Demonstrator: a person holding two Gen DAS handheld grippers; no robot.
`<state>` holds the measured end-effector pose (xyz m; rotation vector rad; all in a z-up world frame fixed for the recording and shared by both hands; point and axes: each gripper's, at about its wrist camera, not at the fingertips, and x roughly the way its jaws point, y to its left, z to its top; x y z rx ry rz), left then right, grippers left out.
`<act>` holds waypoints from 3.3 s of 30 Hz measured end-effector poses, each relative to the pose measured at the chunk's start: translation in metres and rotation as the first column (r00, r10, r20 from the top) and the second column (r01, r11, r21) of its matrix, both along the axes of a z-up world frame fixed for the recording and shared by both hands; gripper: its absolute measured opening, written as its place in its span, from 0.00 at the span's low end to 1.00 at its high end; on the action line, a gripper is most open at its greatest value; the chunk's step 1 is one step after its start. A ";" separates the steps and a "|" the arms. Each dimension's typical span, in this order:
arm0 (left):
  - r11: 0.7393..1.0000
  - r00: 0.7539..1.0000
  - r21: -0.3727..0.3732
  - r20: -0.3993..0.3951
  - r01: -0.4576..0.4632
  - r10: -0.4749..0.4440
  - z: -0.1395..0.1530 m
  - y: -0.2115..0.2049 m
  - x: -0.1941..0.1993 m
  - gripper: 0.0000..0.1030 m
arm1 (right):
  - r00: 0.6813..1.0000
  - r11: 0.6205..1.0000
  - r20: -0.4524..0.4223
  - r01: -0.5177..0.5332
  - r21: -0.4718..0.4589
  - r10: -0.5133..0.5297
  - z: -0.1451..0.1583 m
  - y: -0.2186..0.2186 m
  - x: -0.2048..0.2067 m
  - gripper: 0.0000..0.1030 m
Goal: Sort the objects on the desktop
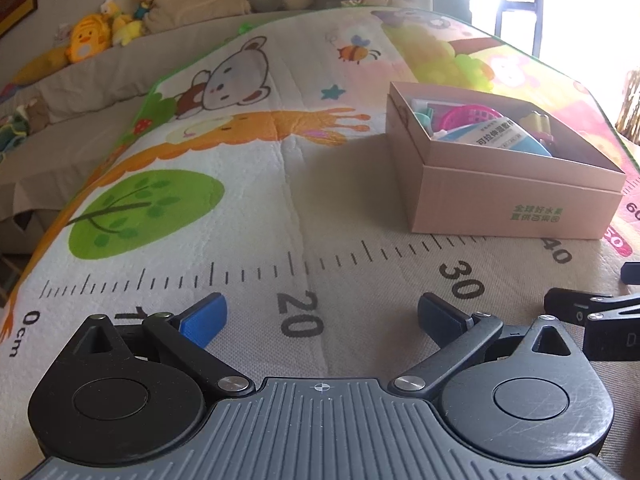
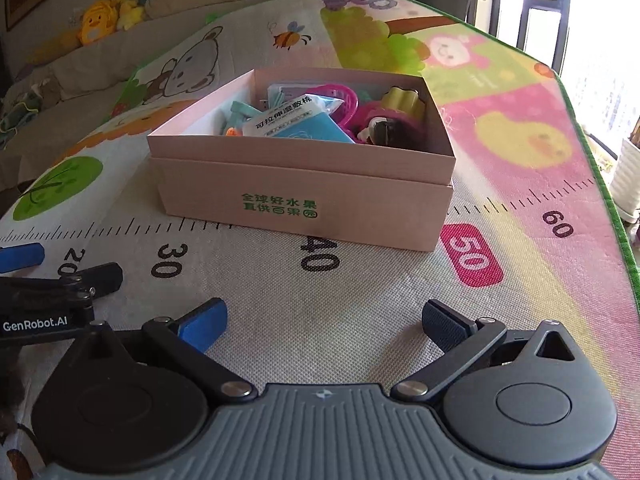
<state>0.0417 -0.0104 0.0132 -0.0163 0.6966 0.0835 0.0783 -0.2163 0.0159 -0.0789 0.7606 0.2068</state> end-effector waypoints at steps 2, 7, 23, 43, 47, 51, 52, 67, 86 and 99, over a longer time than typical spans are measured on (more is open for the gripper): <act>1.000 1.000 -0.017 0.004 0.003 -0.003 -0.001 0.004 0.001 1.00 | 1.000 1.000 0.011 0.021 0.001 -0.021 -0.002 0.001 0.006 1.00; 1.000 1.000 -0.018 0.005 0.003 -0.003 -0.001 0.003 0.000 1.00 | 0.998 0.999 0.061 0.033 0.007 -0.033 -0.005 0.004 0.007 1.00; 1.000 1.000 -0.022 0.008 0.003 -0.003 -0.001 0.002 0.000 1.00 | 0.997 0.999 0.069 0.038 0.009 -0.038 -0.006 0.004 0.006 1.00; 1.000 1.000 -0.022 0.009 0.003 -0.003 -0.001 0.003 0.000 1.00 | 0.997 0.999 0.069 0.038 0.008 -0.038 -0.006 0.005 0.006 1.00; 1.000 1.000 -0.022 0.009 0.003 -0.003 -0.001 0.003 0.000 1.00 | 0.997 0.999 0.069 0.038 0.008 -0.038 -0.006 0.005 0.006 1.00; 1.000 1.000 -0.022 0.009 0.003 -0.003 -0.001 0.002 0.000 1.00 | 0.997 0.999 0.069 0.038 0.008 -0.038 -0.006 0.005 0.006 1.00; 1.000 1.000 -0.022 0.009 0.003 -0.003 -0.001 0.003 0.000 1.00 | 0.997 0.999 0.069 0.038 0.008 -0.038 -0.006 0.005 0.006 1.00; 1.000 1.000 -0.009 -0.007 0.022 -0.022 0.000 0.000 -0.001 1.00 | 0.997 0.999 0.069 0.038 0.008 -0.038 -0.006 0.005 0.006 1.00; 0.999 1.000 -0.024 -0.003 0.025 -0.025 0.000 0.004 -0.001 1.00 | 0.997 0.999 0.069 0.038 0.008 -0.038 -0.006 0.005 0.006 1.00; 0.999 1.000 -0.025 -0.003 0.025 -0.025 0.000 0.005 -0.001 1.00 | 0.997 0.999 0.069 0.037 0.007 -0.038 -0.006 0.004 0.006 1.00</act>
